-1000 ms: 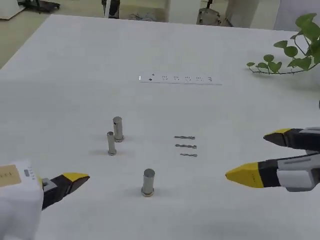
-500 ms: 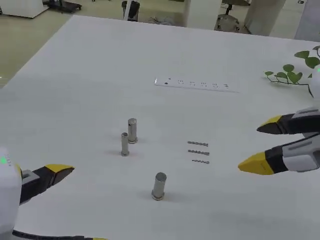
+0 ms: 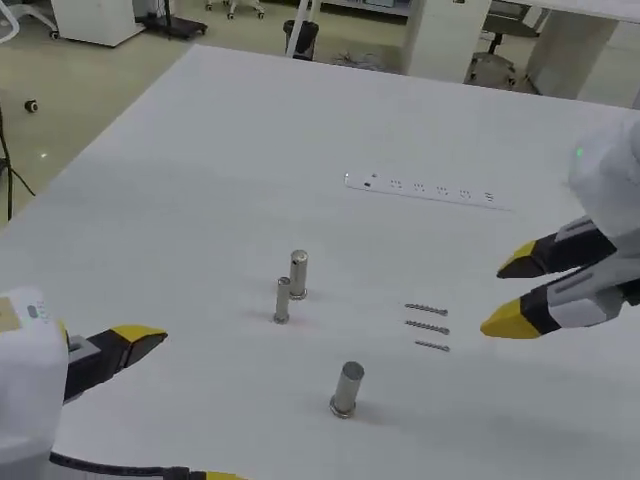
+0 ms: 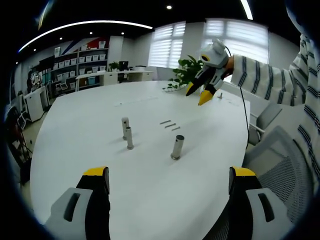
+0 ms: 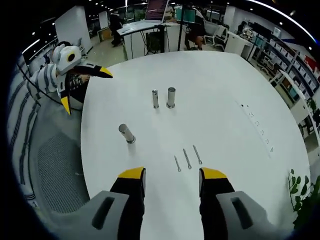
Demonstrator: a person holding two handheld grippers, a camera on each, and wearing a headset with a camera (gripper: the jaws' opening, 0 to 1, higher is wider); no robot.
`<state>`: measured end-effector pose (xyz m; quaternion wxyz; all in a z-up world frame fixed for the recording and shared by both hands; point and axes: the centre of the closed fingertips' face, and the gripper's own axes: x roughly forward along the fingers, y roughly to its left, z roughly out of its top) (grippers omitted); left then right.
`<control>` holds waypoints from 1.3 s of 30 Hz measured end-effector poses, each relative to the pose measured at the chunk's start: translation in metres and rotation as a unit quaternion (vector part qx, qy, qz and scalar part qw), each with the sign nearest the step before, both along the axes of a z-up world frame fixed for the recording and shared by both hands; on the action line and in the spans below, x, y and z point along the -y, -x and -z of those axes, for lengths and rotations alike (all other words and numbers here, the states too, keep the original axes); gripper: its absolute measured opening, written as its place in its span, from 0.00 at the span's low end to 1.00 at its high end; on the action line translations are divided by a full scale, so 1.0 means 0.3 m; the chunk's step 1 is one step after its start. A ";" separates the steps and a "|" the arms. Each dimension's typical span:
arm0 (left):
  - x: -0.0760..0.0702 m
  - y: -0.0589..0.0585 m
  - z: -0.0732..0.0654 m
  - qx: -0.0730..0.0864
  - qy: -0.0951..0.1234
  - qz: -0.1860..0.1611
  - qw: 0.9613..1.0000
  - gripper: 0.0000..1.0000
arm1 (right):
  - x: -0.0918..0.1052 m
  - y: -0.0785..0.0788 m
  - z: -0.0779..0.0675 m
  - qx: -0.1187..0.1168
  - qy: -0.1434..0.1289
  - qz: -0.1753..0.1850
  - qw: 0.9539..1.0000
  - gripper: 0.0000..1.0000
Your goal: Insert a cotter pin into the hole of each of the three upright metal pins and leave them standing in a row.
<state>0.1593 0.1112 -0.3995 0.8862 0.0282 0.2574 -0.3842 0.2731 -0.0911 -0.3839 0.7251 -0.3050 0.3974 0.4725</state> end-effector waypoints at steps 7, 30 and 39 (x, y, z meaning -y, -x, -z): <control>0.000 0.005 -0.011 -0.002 0.006 -0.006 1.000 0.99 | -0.039 -0.067 0.039 0.014 0.008 -0.016 1.000 0.28; 0.007 0.006 -0.033 0.003 0.015 -0.013 1.000 0.99 | -0.022 -0.108 0.232 -0.023 0.101 -0.076 0.992 0.14; 0.003 0.010 -0.023 0.001 0.015 -0.017 1.000 0.96 | -0.023 -0.151 0.289 -0.030 0.114 -0.074 0.990 0.13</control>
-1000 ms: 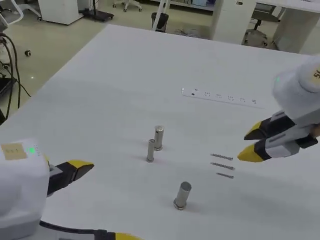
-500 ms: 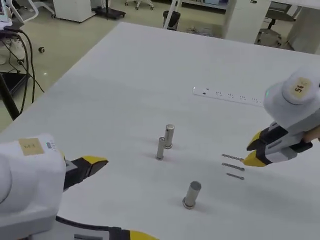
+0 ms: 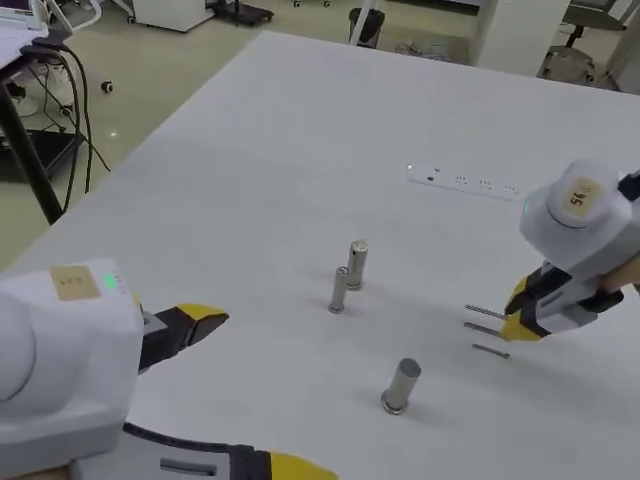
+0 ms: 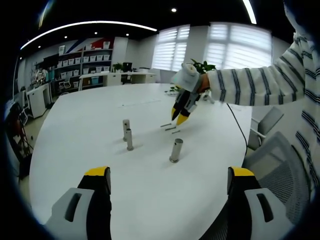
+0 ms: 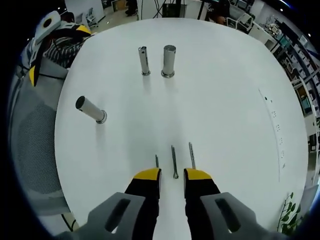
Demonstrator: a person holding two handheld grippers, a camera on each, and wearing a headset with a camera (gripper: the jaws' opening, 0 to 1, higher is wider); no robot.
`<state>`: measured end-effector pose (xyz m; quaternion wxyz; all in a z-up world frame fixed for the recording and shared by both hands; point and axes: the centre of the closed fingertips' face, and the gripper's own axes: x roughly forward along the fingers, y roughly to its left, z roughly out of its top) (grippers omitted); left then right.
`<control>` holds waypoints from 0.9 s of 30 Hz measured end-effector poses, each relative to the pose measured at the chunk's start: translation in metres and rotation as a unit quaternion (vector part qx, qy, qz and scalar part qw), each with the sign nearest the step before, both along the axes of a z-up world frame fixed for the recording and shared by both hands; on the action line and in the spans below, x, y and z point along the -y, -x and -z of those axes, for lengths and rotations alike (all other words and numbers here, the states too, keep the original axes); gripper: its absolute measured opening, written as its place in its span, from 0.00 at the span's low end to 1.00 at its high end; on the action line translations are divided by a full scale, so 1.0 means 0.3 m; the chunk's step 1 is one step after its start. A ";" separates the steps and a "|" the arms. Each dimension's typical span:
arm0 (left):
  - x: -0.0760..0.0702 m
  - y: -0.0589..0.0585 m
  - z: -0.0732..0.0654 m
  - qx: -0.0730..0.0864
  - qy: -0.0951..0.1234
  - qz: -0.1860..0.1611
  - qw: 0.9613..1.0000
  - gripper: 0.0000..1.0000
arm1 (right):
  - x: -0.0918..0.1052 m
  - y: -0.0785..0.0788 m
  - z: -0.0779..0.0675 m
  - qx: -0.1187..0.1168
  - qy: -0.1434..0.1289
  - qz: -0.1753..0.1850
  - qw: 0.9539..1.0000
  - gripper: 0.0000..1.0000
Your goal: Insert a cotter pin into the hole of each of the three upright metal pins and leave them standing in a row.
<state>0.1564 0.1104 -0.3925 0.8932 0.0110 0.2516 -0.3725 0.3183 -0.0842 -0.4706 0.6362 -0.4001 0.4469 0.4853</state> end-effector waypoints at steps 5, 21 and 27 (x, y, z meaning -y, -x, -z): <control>0.000 0.000 0.005 -0.005 -0.001 -0.003 1.000 0.96 | 0.001 -0.006 0.037 -0.012 0.005 0.001 1.000 0.11; 0.002 -0.008 0.025 -0.013 -0.009 -0.010 1.000 0.95 | 0.024 -0.021 0.087 -0.017 0.023 -0.010 1.000 0.05; 0.009 -0.013 0.025 -0.014 -0.008 -0.009 1.000 0.94 | 0.021 -0.016 0.090 -0.014 0.035 -0.023 0.999 0.02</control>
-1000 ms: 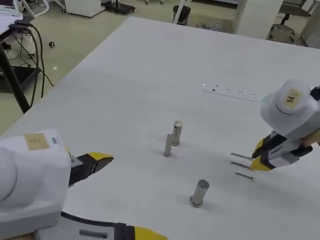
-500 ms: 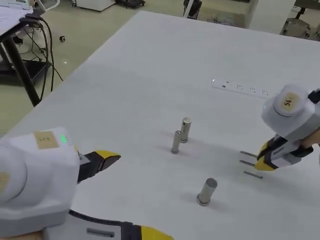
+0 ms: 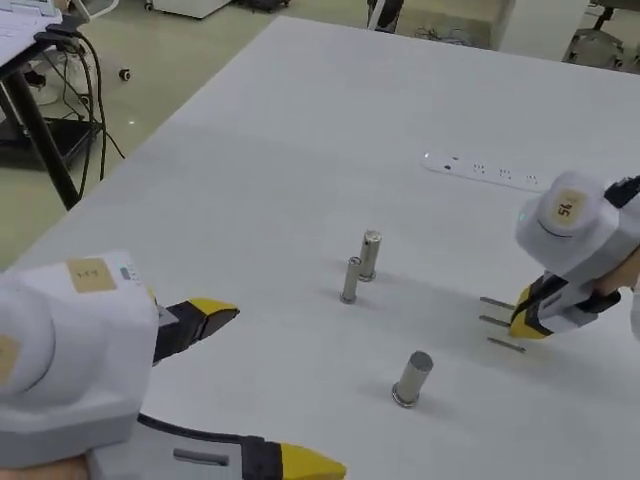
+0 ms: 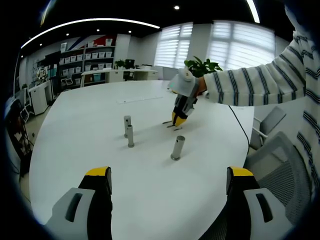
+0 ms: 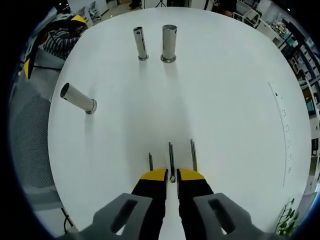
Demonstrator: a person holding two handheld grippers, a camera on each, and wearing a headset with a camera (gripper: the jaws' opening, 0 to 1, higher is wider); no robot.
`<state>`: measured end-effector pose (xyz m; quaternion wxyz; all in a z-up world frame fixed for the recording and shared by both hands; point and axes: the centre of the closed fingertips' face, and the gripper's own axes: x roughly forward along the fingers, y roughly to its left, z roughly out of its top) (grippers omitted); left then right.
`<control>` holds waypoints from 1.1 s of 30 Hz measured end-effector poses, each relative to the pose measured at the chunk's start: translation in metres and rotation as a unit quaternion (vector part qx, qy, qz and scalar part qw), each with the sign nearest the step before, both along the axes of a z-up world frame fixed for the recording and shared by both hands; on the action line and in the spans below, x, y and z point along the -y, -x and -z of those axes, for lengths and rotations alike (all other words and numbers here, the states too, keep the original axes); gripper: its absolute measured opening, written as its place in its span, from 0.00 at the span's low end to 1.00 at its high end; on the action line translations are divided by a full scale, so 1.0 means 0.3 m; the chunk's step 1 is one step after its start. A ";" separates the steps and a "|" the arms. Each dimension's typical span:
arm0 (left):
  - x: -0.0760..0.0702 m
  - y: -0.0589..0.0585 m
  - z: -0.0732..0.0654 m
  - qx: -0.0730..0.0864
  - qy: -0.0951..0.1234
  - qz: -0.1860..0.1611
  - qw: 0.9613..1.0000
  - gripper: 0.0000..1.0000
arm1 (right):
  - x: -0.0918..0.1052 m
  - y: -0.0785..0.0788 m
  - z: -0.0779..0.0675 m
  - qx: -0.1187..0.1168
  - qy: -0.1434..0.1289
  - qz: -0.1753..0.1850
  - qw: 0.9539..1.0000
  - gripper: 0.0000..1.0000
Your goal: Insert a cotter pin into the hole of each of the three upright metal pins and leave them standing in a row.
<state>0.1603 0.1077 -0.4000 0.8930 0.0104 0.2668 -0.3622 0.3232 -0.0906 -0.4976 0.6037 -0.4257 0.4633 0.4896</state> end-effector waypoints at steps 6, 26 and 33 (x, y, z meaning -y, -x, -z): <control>0.014 0.001 0.001 -0.002 0.000 0.005 1.000 0.94 | -0.003 0.000 0.003 0.004 0.024 -0.006 1.000 0.01; 0.019 0.015 0.016 -0.013 -0.001 0.008 1.000 0.91 | 0.002 -0.008 0.002 0.006 0.016 -0.002 1.000 0.00; 0.011 0.009 0.008 -0.010 -0.001 0.000 1.000 0.92 | 0.001 -0.008 0.003 0.016 0.020 -0.007 1.000 0.00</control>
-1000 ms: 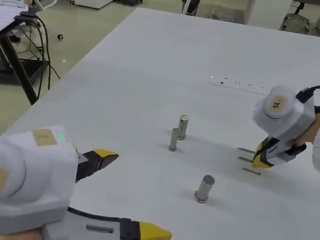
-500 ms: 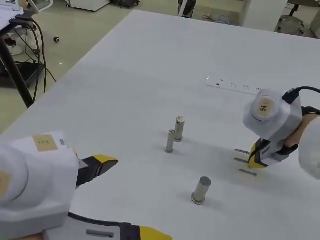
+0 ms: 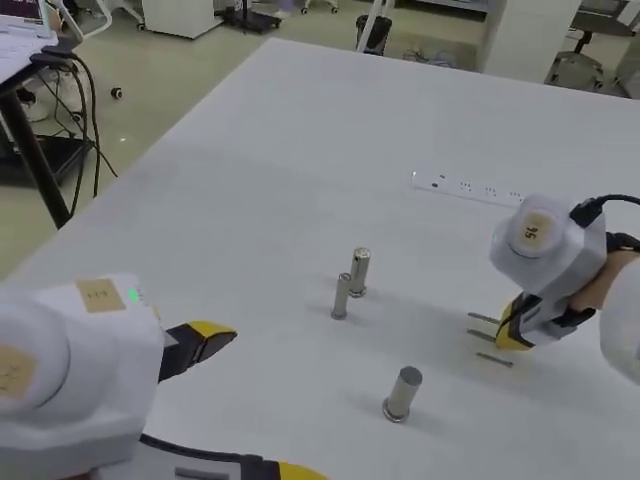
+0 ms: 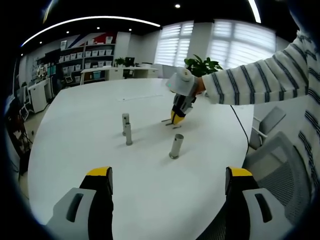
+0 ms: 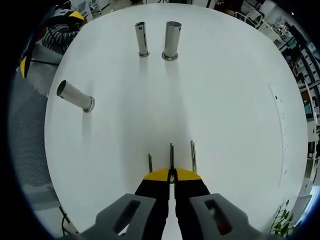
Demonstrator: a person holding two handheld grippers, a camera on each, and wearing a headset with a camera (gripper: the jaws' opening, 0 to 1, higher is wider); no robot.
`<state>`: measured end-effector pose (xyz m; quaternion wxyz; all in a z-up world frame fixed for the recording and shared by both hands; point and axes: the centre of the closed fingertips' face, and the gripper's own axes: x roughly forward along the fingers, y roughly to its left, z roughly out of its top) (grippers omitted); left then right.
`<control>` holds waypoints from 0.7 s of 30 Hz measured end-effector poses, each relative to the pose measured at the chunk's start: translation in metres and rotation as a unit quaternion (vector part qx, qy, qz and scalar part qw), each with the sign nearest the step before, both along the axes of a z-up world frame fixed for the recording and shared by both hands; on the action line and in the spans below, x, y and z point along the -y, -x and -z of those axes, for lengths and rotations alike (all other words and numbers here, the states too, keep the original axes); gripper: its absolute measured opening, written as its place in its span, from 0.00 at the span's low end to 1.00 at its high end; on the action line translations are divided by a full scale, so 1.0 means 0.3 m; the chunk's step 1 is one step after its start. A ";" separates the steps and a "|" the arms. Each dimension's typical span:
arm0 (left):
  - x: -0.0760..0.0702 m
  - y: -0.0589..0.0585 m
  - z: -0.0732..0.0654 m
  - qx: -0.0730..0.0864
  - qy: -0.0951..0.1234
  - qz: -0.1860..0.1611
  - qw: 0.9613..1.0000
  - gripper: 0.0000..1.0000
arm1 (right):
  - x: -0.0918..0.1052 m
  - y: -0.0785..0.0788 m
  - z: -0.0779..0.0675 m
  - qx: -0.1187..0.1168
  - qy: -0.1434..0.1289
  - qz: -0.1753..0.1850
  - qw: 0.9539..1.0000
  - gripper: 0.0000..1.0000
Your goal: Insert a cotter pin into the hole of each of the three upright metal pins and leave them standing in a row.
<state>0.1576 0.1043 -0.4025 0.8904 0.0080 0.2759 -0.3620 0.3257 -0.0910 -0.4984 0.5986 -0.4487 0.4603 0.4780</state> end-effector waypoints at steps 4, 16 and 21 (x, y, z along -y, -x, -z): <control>-0.001 0.005 0.002 -0.002 -0.002 0.002 1.000 0.91 | 0.002 -0.008 0.001 0.000 0.002 0.011 1.000 0.00; 0.003 0.010 0.006 -0.005 0.001 0.004 1.000 0.90 | 0.013 -0.009 -0.003 0.005 0.004 0.023 1.000 0.00; -0.003 0.004 0.010 -0.009 0.001 0.000 1.000 0.89 | 0.009 0.002 -0.039 0.011 -0.005 0.016 1.000 0.00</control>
